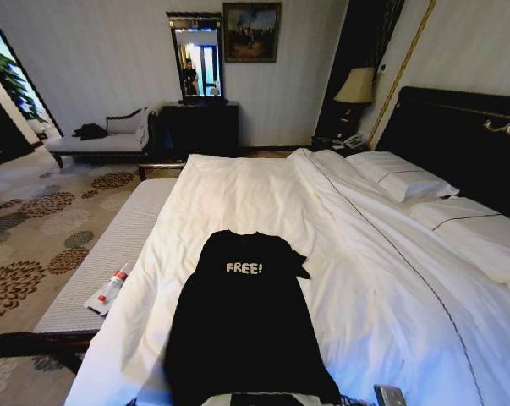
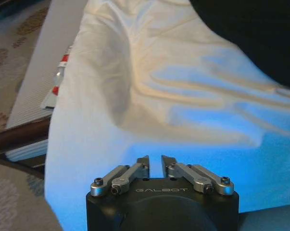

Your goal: Fold the clothes on the bed.

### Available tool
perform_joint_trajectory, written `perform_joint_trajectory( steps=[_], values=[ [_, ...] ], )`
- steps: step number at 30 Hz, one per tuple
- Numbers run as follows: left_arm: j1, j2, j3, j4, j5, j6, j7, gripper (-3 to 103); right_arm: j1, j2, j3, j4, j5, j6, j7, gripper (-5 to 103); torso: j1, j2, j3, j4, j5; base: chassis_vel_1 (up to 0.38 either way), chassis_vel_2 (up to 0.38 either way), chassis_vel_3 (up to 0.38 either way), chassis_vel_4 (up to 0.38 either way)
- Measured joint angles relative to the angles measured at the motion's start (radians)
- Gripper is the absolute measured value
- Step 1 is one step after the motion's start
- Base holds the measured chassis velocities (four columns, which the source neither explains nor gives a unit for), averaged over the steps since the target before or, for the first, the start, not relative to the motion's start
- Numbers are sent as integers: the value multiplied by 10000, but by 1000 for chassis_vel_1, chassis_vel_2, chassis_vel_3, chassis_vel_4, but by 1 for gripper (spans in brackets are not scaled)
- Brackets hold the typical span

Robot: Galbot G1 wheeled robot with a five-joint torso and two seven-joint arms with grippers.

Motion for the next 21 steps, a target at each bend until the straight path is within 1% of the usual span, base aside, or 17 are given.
perform_joint_trajectory(
  steps=[2,3,5,6,7,8,9,10,12,13,14,15,17,18,19,20,21],
  values=[
    [-102,-33,45,60,-60,82,-145,26,-5,4,16,96,84,-1,1,27,0,0,0,0,-1,0,0,0,0],
    [-102,-33,45,60,-60,82,-145,26,-5,4,16,96,84,-1,1,27,0,0,0,0,-1,0,0,0,0],
    [-119,-48,76,63,-81,116,-189,37,5,-33,100,310,326,0,33,37,0,0,0,0,-1,0,0,0,0],
    [-119,-48,77,52,-63,114,-192,37,13,-46,130,386,421,0,77,37,0,0,0,1,0,0,0,0,0],
    [-130,-48,80,39,-40,95,-202,43,13,-46,150,455,481,0,114,42,0,0,0,1,0,0,0,0,0],
    [-147,-49,85,33,-28,83,-213,48,13,-41,152,478,490,0,131,42,0,0,0,2,0,0,0,0,0],
    [-205,-54,117,23,-5,52,-234,54,10,-10,151,504,437,0,157,54,0,0,0,1,0,0,0,0,0],
    [-205,-54,117,23,-5,52,-234,54,10,-10,151,504,437,0,157,54,0,0,0,1,0,0,0,0,0],
    [-338,-58,253,23,107,26,-240,64,26,57,141,506,269,1,170,65,0,0,0,0,0,0,0,0,0],
    [-364,-58,281,23,132,20,-238,64,34,66,145,510,259,2,178,65,0,0,0,0,0,0,0,0,0],
    [-468,-47,386,25,174,9,-185,70,55,82,183,536,183,2,223,70,0,0,0,0,1,0,0,0,0],
    [-468,-47,386,25,174,9,-185,70,55,82,183,536,183,2,223,70,0,0,0,0,1,0,0,0,0],
    [-691,72,495,80,106,-35,256,81,54,49,331,664,-74,8,253,81,0,0,0,1,2,0,0,0,0],
    [-770,121,512,112,60,-60,448,81,54,37,362,711,-104,17,263,81,0,0,0,1,3,0,0,0,0],
    [-885,188,535,167,-4,-87,710,86,54,12,414,797,-134,29,283,86,0,0,0,0,2,0,0,0,0],
    [-1124,282,597,291,-129,-110,1129,91,74,-36,517,943,-156,43,320,91,0,0,1,0,1,0,0,0,0],
    [-1124,282,597,291,-129,-110,1129,91,74,-36,517,943,-156,43,320,91,0,0,1,0,1,0,0,0,0]
  ],
)
